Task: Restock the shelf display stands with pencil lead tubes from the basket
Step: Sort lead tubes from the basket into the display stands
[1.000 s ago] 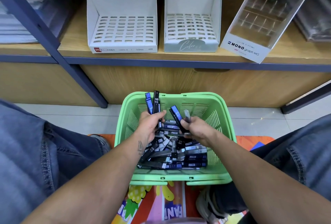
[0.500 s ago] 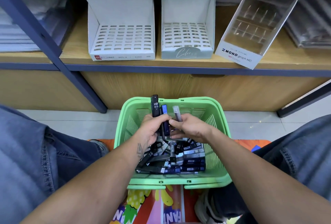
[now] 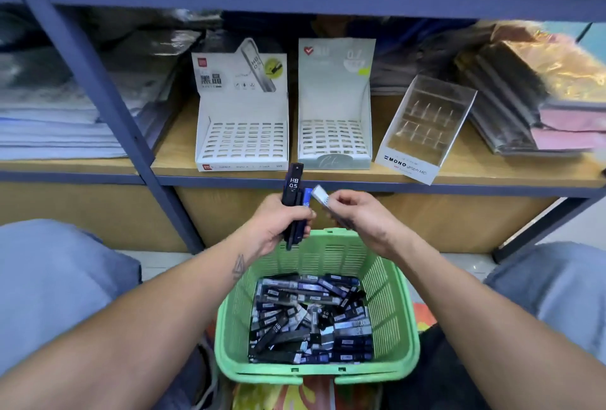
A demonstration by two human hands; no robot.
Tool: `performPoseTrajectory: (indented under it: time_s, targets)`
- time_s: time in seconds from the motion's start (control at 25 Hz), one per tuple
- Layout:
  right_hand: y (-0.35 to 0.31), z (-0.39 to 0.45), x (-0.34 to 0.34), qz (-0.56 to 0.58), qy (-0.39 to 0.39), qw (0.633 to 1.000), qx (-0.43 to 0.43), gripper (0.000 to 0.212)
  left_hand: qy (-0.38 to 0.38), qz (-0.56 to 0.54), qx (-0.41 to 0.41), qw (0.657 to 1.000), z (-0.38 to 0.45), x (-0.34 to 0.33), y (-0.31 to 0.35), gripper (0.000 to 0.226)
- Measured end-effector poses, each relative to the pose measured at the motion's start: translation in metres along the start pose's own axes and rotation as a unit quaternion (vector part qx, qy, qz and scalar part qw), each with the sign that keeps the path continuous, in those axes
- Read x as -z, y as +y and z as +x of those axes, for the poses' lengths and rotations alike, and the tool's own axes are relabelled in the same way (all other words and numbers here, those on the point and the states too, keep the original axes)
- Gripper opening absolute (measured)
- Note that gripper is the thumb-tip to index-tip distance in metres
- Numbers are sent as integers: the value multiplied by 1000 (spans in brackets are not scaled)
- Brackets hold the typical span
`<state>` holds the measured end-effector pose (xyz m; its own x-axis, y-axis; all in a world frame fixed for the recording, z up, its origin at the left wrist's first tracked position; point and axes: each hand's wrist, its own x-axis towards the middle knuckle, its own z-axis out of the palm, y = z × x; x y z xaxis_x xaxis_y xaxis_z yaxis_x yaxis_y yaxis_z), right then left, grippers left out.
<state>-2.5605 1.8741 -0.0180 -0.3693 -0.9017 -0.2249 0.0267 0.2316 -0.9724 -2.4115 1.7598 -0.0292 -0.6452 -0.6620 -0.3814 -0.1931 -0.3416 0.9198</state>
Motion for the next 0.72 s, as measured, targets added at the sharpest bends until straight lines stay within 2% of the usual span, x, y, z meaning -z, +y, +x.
performPoseTrajectory:
  time_s: [0.16, 0.24, 0.36, 0.48, 0.6, 0.72]
  targets:
    - [-54, 9, -5, -13, 79, 993, 87, 7, 10, 6, -54, 998, -2, 0, 55, 21]
    - [-77, 20, -7, -24, 104, 988, 115, 10, 17, 10, -72, 997, -1, 6, 80, 20]
    - [-102, 36, -8, -26, 82, 986, 143, 29, 13, 21, -92, 995, 6, 17, 104, 19]
    - [-113, 52, -4, -74, 57, 980, 174, 47, -3, 24, -99, 995, 17, 22, 116, 21]
    - [-120, 67, 2, -121, 57, 974, 185, 47, -13, 16, -90, 996, 30, 25, 122, 24]
    - [-125, 78, 6, -138, 85, 967, 197, 37, -21, 44, -95, 994, 41, 26, 131, 23]
